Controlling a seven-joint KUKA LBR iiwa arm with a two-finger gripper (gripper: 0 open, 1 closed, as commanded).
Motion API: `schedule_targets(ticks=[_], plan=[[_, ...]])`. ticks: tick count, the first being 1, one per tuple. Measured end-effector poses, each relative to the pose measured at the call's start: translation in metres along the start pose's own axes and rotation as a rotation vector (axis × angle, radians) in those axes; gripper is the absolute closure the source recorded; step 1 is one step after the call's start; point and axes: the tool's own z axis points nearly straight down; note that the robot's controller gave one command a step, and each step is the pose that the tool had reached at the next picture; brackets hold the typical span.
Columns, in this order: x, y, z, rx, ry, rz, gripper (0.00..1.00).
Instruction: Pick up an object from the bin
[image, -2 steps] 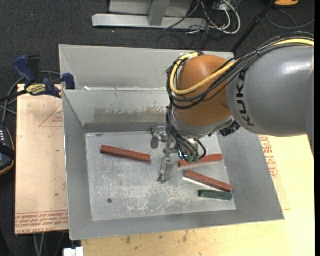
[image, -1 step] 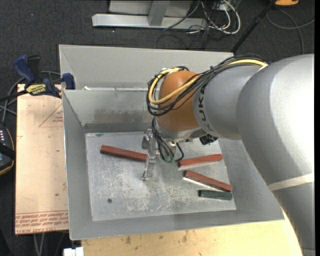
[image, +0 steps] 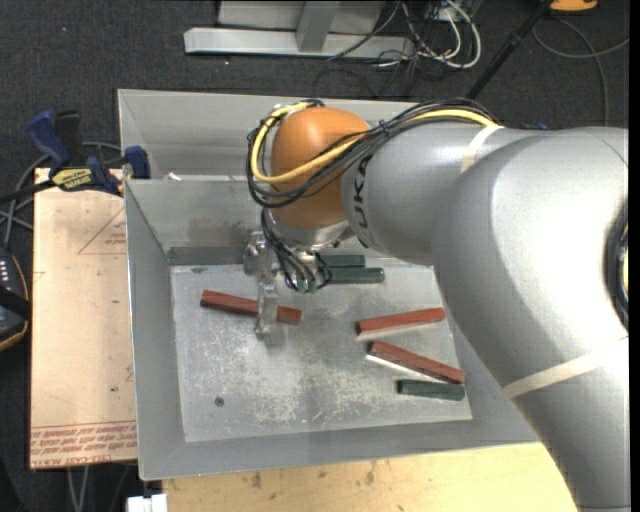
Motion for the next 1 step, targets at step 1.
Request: schedule_targets(ticks=[1], plan=[[-0.0004,-0.0019,-0.0008,0.001,-0.001,0.003,1.00]])
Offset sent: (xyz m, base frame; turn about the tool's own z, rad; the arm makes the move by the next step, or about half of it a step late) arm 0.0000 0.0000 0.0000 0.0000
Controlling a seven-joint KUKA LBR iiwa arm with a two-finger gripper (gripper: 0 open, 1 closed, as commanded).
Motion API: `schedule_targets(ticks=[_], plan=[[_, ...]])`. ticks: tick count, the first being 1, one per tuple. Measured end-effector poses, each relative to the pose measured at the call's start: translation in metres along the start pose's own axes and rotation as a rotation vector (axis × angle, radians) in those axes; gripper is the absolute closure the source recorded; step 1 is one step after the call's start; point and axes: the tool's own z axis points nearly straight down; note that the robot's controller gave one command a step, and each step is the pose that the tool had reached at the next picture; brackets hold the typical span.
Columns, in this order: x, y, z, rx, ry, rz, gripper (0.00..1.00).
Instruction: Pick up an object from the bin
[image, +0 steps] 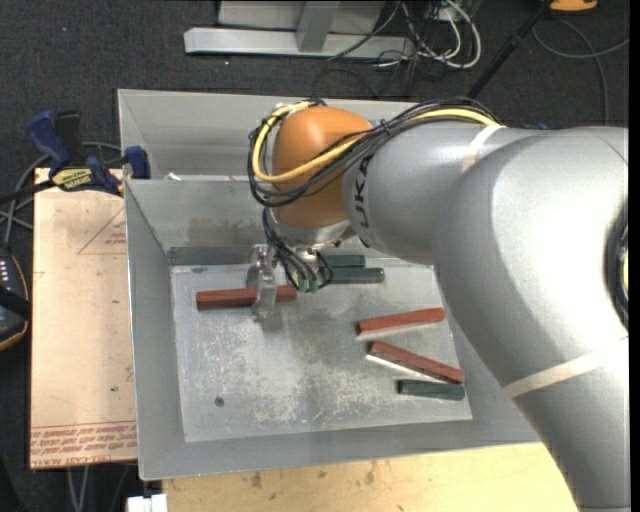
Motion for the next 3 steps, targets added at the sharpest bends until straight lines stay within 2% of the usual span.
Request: schedule_targets(ticks=[1,2,3], plan=[[0.006,-0.005,-0.136,0.000,-0.007,-0.230,1.00],[0.018,0.032,-0.068,0.001,0.008,-0.057,1.00],[0.016,0.031,-0.071,0.001,0.003,-0.055,0.00]])
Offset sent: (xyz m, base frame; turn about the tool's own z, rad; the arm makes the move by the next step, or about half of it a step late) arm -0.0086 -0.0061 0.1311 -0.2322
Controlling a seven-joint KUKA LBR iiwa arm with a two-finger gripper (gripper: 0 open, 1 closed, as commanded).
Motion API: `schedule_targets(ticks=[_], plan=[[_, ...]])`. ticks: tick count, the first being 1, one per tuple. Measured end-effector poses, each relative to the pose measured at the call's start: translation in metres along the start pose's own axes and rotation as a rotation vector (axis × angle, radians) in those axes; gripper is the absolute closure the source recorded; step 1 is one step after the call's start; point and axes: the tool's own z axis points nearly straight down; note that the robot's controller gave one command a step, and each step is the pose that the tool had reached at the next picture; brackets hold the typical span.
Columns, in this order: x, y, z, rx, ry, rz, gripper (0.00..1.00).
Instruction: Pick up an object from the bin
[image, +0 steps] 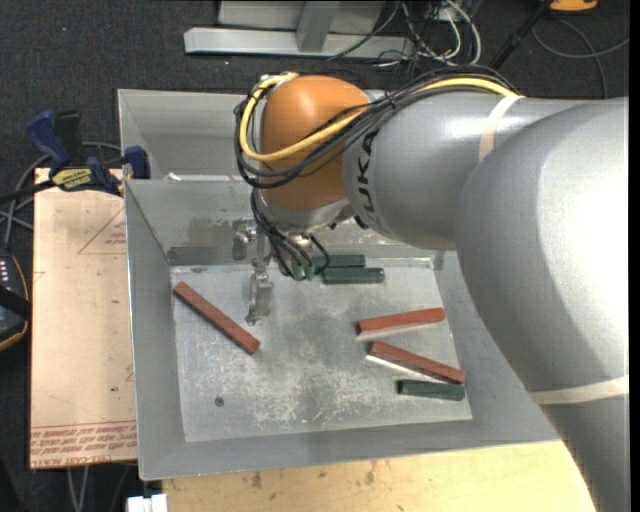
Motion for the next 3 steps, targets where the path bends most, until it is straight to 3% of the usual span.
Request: schedule_targets(ticks=[1,2,3], plan=[[0.037,-0.006,0.075,0.001,0.008,-0.073,0.00],[0.039,0.024,0.072,-0.001,-0.002,-0.101,0.00],[-0.010,0.015,0.071,-0.001,-0.004,0.075,0.00]])
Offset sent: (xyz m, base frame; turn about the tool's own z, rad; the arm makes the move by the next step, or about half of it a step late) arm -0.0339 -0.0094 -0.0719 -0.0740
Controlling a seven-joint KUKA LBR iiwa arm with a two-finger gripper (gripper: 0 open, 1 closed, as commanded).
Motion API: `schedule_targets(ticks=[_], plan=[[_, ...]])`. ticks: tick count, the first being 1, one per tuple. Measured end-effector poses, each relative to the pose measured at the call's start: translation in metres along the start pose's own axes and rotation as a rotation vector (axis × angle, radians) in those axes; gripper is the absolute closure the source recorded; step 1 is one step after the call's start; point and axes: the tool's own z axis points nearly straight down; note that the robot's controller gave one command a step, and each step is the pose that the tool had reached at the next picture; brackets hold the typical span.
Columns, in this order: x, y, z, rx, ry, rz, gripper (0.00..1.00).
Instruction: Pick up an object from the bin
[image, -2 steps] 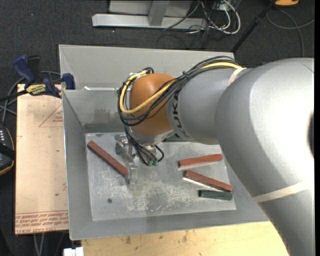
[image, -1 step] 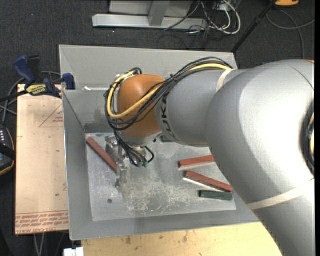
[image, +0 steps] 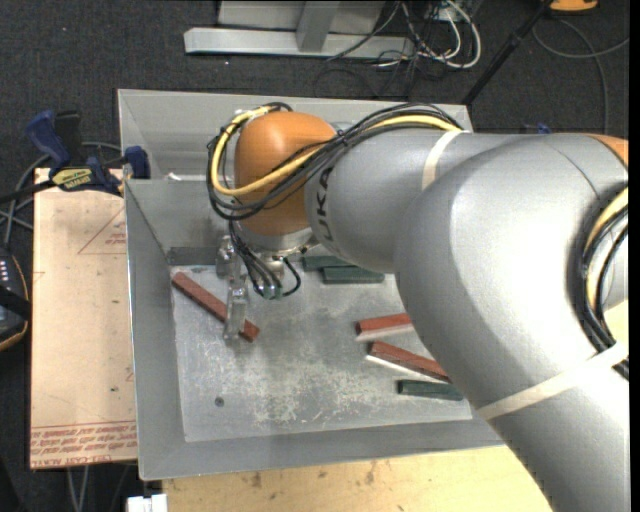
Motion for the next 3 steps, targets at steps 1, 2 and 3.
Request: schedule_targets(ticks=[1,2,3], plan=[[0.001,0.019,0.000,0.000,0.001,-0.118,0.00],[0.001,0.019,0.000,0.000,0.002,-0.117,1.00],[0.008,0.033,-0.159,-0.002,-0.007,-0.168,1.00]])
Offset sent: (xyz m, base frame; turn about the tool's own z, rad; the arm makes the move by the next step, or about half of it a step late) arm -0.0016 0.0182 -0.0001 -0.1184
